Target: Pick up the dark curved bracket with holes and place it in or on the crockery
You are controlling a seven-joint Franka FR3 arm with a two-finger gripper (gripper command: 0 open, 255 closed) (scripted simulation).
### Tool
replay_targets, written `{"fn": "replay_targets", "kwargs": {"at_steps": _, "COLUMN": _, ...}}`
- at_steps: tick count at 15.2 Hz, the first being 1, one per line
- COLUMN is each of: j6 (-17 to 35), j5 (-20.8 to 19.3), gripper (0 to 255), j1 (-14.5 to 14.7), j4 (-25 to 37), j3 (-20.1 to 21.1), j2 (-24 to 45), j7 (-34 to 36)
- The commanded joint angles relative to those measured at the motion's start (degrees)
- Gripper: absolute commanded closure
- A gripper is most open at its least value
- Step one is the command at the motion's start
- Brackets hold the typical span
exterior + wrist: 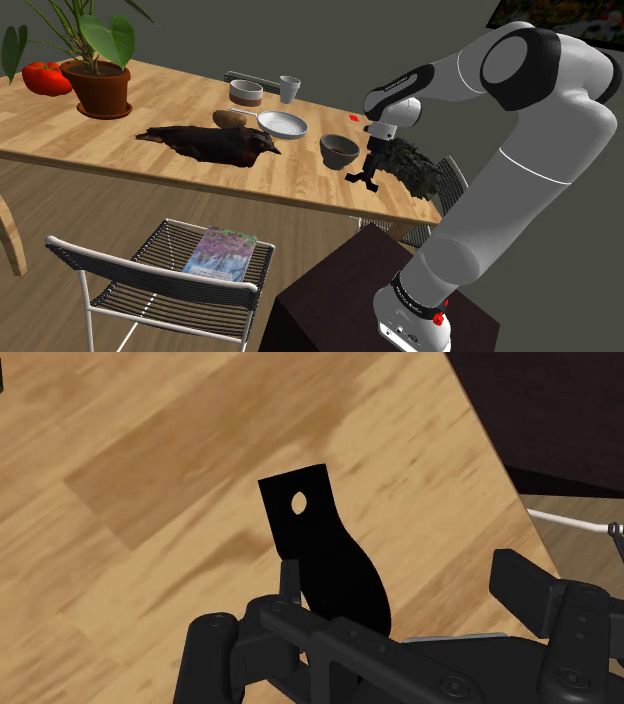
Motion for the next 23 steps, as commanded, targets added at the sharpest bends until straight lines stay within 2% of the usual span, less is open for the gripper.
{"fn": "replay_targets", "kwargs": {"at_steps": 1, "j6": 0.03, "j5": 0.03, "gripper": 0, "j1": 0.0, "j4": 0.0, "j3": 0.0, "j2": 0.04, "j7": -0.01}}
{"fn": "replay_targets", "kwargs": {"at_steps": 3, "j6": 0.03, "j5": 0.03, "gripper": 0, "j1": 0.0, "j4": 0.0, "j3": 0.0, "j2": 0.04, "j7": -0.01}}
{"fn": "replay_targets", "kwargs": {"at_steps": 4, "j6": 0.03, "j5": 0.03, "gripper": 255, "j1": 0.0, "j4": 0.0, "j3": 0.0, "j2": 0.04, "j7": -0.02}}
{"fn": "replay_targets", "kwargs": {"at_steps": 13, "j6": 0.03, "j5": 0.03, "gripper": 255, "j1": 0.0, "j4": -0.01, "j3": 0.01, "j2": 0.03, "j7": -0.01}}
{"fn": "replay_targets", "kwargs": {"at_steps": 20, "j6": -5.36, "j5": -2.32, "gripper": 255, "j1": 0.02, "j4": 2.14, "j3": 0.27, "j2": -4.01, "j7": 2.13}}
{"fn": "replay_targets", "kwargs": {"at_steps": 21, "j6": -4.49, "j5": -1.96, "gripper": 255, "j1": 0.01, "j4": 1.85, "j3": 0.19, "j2": -3.36, "j7": 1.77}}
{"fn": "replay_targets", "kwargs": {"at_steps": 22, "j6": -4.49, "j5": -1.96, "gripper": 0, "j1": 0.01, "j4": 1.85, "j3": 0.19, "j2": -3.36, "j7": 1.77}}
{"fn": "replay_targets", "kwargs": {"at_steps": 23, "j6": 3.81, "j5": -13.54, "gripper": 0, "j1": 1.71, "j4": -5.18, "j3": 3.94, "j2": -10.63, "j7": 14.94}}
